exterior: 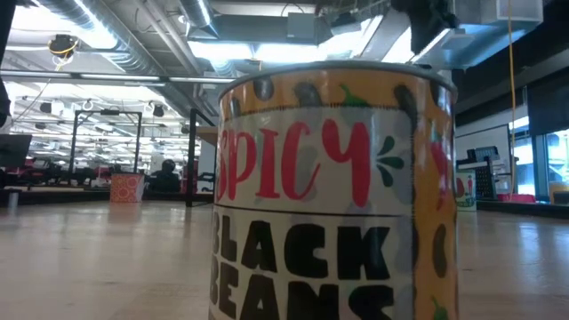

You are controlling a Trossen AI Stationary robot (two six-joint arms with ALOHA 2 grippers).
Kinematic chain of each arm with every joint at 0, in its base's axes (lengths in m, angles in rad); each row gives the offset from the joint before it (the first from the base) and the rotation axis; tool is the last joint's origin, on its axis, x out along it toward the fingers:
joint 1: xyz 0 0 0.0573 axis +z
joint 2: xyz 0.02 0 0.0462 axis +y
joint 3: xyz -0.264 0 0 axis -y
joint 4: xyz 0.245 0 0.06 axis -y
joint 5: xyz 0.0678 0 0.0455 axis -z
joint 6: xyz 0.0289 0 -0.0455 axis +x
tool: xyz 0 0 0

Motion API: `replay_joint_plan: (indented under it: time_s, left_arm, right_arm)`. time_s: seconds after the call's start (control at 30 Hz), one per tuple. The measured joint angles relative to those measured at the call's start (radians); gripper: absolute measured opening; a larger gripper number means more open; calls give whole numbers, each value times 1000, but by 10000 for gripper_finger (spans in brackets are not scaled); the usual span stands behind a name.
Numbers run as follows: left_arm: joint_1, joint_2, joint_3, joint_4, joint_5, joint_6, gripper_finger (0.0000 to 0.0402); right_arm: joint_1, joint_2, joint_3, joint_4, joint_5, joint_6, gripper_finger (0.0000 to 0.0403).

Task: Pick and place cans onto a shelf
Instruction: Put the canned mixed veggies on the shelf

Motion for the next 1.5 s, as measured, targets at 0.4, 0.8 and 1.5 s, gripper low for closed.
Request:
replay_joint_plan:
  time_s: [0.4,0.8,1.5]
  left_arm:
    - [-6,0,0,0,-7,1,92]
    - [-6,0,0,0,-18,2,91]
    - [-5,0,0,1,-26,10,94]
  right_arm:
    - [-198,1,-357,145,-29,75,100]
    - [-343,2,-560,398,-65,141,100]
    - [-377,2,-721,522,-64,172,100]
